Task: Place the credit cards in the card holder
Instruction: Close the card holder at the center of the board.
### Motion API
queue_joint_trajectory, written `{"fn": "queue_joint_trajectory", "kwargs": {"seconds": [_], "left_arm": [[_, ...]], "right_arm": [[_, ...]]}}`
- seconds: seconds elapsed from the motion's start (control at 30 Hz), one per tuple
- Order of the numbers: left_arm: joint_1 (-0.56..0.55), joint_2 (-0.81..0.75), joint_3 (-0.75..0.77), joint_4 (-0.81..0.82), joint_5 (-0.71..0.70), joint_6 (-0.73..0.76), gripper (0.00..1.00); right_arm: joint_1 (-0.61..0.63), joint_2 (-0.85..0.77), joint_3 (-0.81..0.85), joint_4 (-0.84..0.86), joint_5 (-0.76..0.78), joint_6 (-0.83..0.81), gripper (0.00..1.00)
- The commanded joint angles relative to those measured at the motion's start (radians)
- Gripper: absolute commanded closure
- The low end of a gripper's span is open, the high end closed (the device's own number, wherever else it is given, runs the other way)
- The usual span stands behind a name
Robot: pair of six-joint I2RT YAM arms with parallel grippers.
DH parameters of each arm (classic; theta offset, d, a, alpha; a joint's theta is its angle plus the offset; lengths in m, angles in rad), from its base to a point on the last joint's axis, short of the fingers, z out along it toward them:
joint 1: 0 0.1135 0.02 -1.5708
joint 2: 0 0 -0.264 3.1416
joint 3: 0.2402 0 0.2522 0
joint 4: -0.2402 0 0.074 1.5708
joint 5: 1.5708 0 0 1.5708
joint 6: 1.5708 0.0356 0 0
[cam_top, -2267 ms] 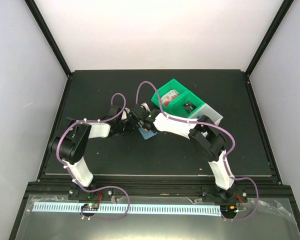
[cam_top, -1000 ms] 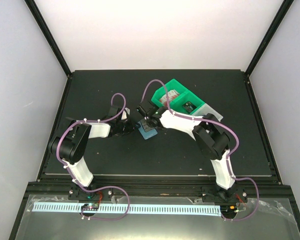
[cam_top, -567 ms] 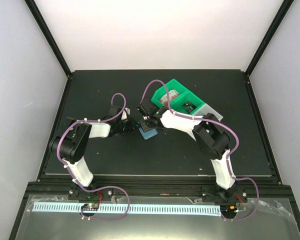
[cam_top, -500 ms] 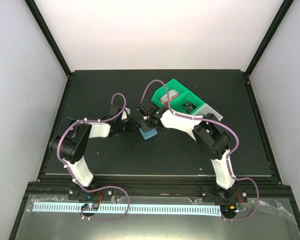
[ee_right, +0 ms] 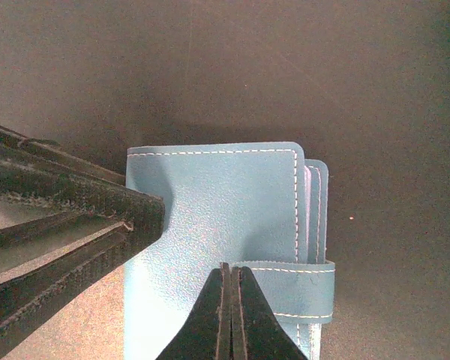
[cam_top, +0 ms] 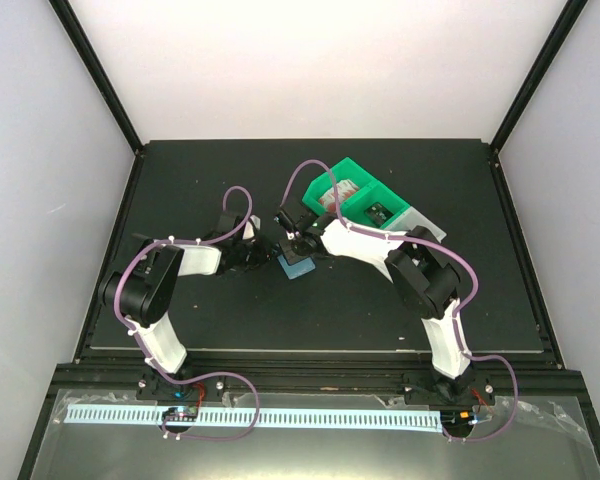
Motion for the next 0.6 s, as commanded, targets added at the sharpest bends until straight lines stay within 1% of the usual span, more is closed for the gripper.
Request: {"fn": "queue_joint_trajectory", "kwargs": {"seconds": [0.0,0.2,0.57], "left_arm": [[-0.007,0.069,-0.041,-0.139,-0.023,0.013,0.75],[-0.006,0.071,-0.041,-0.139,-0.022,0.011,0.75],[-0.008,0.074,-0.039,-0.138,-0.022,0.009,0.75]], "right_arm": [[0.0,0.017,0.03,-0.022,-0.03,-0.021,0.99],[-0.001,0.029,0.036,-0.013,-0.067,-0.02,0.99],[-0.001,0.066,0.054,-0.071,-0.052,-0.019,0.99]]}}
